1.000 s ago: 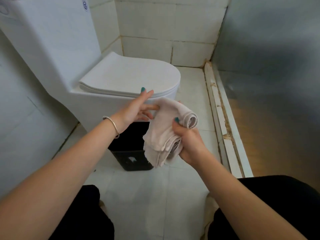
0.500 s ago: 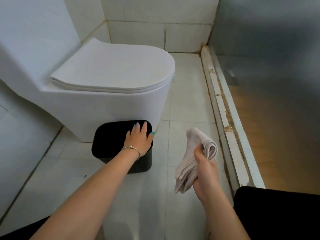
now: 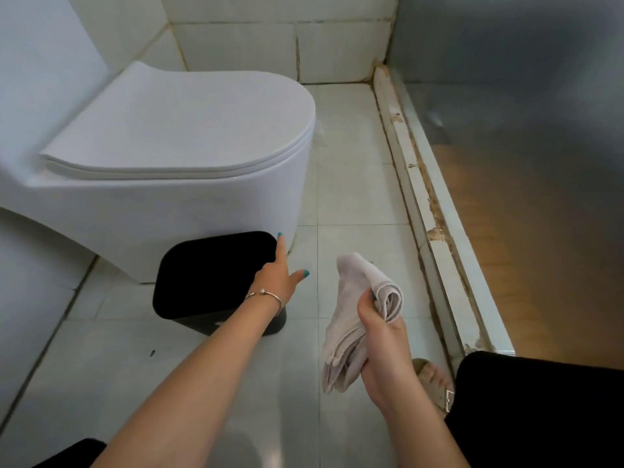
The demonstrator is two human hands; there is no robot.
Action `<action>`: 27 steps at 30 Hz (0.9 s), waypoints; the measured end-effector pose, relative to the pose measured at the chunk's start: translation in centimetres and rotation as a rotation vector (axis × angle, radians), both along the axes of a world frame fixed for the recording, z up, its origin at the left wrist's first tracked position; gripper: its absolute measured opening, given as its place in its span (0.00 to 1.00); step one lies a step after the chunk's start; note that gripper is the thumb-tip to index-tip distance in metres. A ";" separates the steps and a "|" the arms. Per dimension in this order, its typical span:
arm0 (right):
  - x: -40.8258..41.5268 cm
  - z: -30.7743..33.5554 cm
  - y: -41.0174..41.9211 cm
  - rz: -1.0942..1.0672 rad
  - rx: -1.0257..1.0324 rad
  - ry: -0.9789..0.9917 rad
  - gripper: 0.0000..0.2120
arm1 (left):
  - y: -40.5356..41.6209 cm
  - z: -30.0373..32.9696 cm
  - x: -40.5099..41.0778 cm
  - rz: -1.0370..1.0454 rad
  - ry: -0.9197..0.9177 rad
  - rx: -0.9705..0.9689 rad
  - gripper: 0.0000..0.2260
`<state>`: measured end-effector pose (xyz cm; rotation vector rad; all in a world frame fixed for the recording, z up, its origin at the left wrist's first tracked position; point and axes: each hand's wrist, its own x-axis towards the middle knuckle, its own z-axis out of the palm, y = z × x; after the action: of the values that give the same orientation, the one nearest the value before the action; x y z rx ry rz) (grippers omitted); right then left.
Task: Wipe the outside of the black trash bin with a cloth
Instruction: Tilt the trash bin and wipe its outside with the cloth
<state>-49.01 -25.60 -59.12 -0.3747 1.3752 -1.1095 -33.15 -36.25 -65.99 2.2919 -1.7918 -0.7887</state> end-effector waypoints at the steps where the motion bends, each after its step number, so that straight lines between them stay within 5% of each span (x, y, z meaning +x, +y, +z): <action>1: -0.1 0.1 0.1 0.001 0.009 -0.005 0.14 | 0.1 0.0 0.1 0.001 0.016 0.004 0.42; 5: -0.9 0.4 0.3 -0.002 0.020 -0.007 0.14 | 1.6 0.9 1.2 -0.027 0.089 0.009 0.48; 27: -2.5 3.5 2.6 0.018 -0.053 -0.003 0.17 | 12.5 5.3 4.3 -0.021 0.304 -0.120 0.46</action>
<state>-51.54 -22.97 -55.60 -0.4229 1.3392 -1.1335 -28.89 -23.79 -60.73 1.9599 -1.6791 -0.9460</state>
